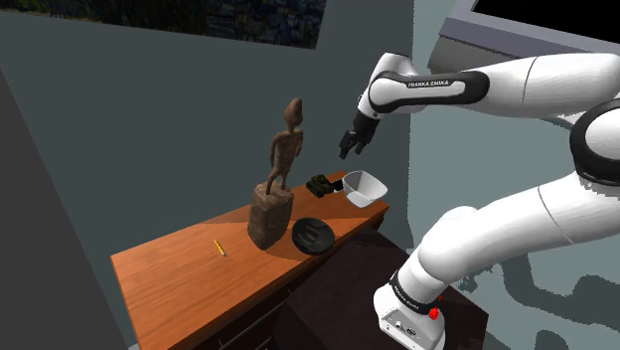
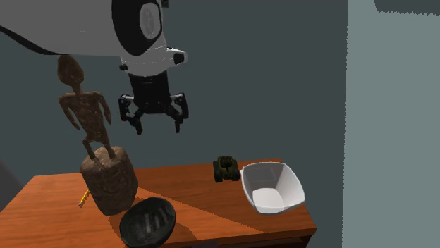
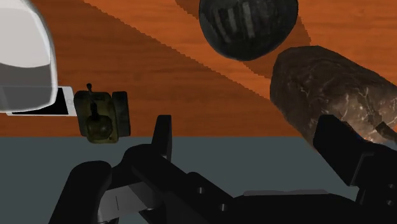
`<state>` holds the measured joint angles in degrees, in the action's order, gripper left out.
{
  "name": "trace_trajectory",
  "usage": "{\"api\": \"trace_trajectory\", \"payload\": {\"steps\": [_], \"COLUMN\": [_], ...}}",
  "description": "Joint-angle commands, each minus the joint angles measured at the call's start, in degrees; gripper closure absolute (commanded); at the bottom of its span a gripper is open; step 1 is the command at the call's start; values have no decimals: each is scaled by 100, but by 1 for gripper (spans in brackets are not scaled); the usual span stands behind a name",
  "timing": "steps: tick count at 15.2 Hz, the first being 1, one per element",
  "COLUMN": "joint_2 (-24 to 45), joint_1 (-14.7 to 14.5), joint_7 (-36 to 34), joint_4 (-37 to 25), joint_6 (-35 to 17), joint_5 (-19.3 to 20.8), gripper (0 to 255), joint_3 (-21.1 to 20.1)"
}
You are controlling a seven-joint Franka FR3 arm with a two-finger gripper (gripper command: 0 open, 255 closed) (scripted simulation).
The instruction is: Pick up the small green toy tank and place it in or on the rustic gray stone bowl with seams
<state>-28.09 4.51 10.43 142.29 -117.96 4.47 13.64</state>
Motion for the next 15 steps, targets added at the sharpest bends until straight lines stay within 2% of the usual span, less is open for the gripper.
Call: {"api": "trace_trajectory", "payload": {"steps": [1,8,15], "joint_2": [399,1850,3479], "joint_1": [17,19,139], "joint_7": [178,863,1816], "joint_4": [-60,-379,-1080], "joint_6": [-344,-1423,-2195], "joint_5": [-1,-306,-1160], "gripper": [0,0,0], "joint_3": [164,662,903]}}
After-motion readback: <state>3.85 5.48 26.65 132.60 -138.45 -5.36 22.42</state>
